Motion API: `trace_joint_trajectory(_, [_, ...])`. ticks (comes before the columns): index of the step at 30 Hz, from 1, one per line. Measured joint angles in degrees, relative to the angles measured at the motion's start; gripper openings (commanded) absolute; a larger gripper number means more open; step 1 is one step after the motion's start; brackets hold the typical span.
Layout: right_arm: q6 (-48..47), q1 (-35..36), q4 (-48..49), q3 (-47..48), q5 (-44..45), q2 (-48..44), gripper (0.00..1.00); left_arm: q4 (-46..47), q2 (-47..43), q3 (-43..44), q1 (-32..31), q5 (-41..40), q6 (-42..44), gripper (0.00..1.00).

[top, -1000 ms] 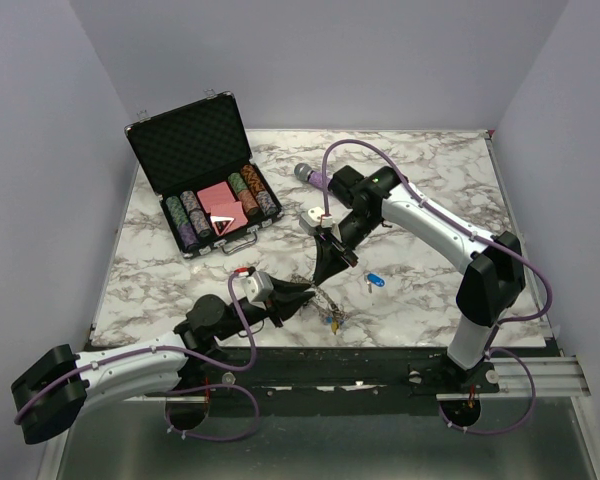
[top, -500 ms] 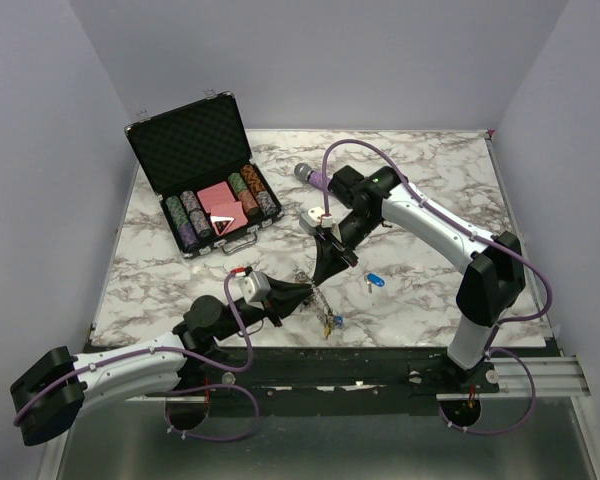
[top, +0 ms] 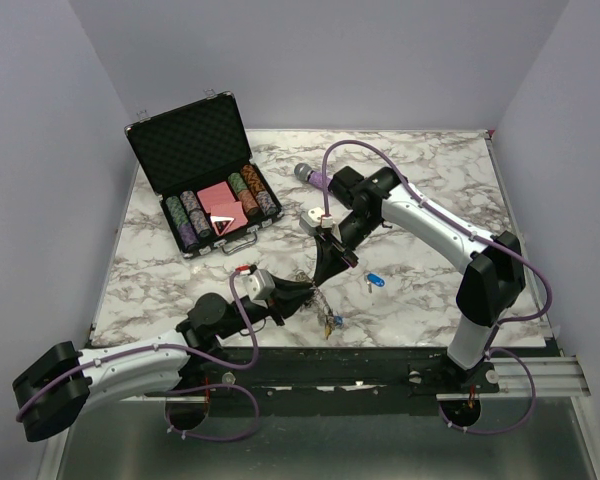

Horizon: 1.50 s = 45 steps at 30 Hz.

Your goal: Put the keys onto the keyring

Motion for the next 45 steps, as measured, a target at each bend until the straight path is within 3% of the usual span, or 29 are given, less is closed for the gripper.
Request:
trace_joint_trajectory(11, [0.0,-0.1,0.0,0.0,0.0,0.0,0.00,-0.1,1.0,0.8,0.0,-0.1,0.0,0.20])
trace_joint_trajectory(14, [0.0,-0.1,-0.1,-0.1,0.0,0.0,0.00,-0.1,1.3,0.9,0.0,-0.4,0.0,0.14])
trace_joint_trajectory(17, [0.0,-0.1,-0.1,-0.2,0.0,0.0,0.00,-0.2,1.5,1.0,0.0,-1.0,0.0,0.00])
trace_joint_trajectory(20, [0.0,-0.4,0.0,-0.2,0.0,0.0,0.00,-1.4,1.6,1.7,0.0,-1.7,0.0,0.00])
trace_joint_trajectory(27, [2.3,-0.5,0.8,-0.5,-0.2,-0.1,0.15,-3.3,0.5,2.1,-0.4,-3.5,0.3,0.00])
trace_joint_trajectory(45, [9.7,-0.3,6.2,-3.9,-1.2,-1.7,0.24,-1.7,-2.6,-1.0,-0.4,-3.8,0.5,0.00])
